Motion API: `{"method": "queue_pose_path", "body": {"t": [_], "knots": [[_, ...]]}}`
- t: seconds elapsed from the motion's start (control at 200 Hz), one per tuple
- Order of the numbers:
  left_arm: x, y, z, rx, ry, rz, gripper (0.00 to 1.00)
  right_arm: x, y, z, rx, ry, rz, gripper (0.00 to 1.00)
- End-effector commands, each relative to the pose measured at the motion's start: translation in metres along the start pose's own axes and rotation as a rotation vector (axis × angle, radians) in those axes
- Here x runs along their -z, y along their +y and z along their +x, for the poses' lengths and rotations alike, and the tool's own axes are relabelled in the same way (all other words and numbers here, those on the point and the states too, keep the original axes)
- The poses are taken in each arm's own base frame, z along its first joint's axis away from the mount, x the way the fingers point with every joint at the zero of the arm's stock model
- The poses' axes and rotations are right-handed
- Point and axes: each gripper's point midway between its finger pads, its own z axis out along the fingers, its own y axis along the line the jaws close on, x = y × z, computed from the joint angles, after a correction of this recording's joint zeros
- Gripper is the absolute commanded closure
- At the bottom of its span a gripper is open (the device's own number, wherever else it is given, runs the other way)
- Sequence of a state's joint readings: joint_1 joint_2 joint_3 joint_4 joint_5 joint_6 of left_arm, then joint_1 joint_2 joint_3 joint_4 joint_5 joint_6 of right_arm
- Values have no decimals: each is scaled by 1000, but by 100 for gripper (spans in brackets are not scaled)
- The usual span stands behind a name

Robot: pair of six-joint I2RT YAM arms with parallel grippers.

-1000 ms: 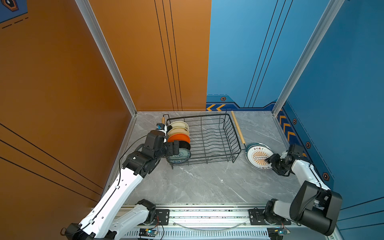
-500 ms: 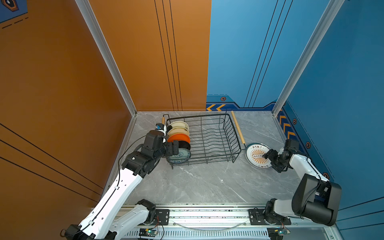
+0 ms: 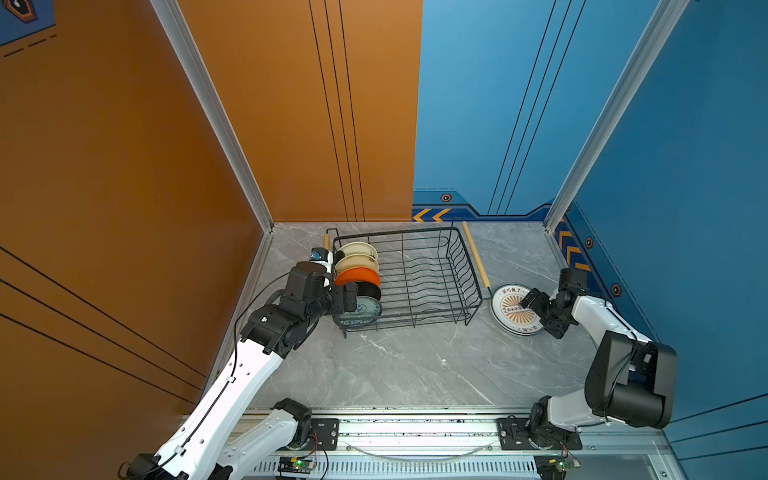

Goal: Unload the plates from the dish rack
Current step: 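Lower the sunburst plate flat onto the stack and open the right gripper, then reach the left gripper into the rack to the blue-and-white patterned plate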

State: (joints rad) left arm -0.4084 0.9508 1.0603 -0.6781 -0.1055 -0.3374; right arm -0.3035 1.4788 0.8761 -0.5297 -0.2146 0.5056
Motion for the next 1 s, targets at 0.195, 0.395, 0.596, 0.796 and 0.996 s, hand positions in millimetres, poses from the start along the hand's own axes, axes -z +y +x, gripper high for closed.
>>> {"method": "queue_pose_path", "body": {"t": [0.195,0.395,0.596,0.796,0.996], "knots": [[5,-11,2,-93,29,64,2,16,3,-6,39,-56,16,0],[1,-28,5,-246,105,102,2,38,7,-5,46,-110,-23,0],[5,-50,-4,-505,112,116,2,64,25,-10,62,-182,-118,0],[-6,-48,2,-781,193,53,2,83,42,-19,79,-233,-183,0],[-29,-41,35,-1000,387,65,0,86,58,-24,86,-230,-265,0]]}}
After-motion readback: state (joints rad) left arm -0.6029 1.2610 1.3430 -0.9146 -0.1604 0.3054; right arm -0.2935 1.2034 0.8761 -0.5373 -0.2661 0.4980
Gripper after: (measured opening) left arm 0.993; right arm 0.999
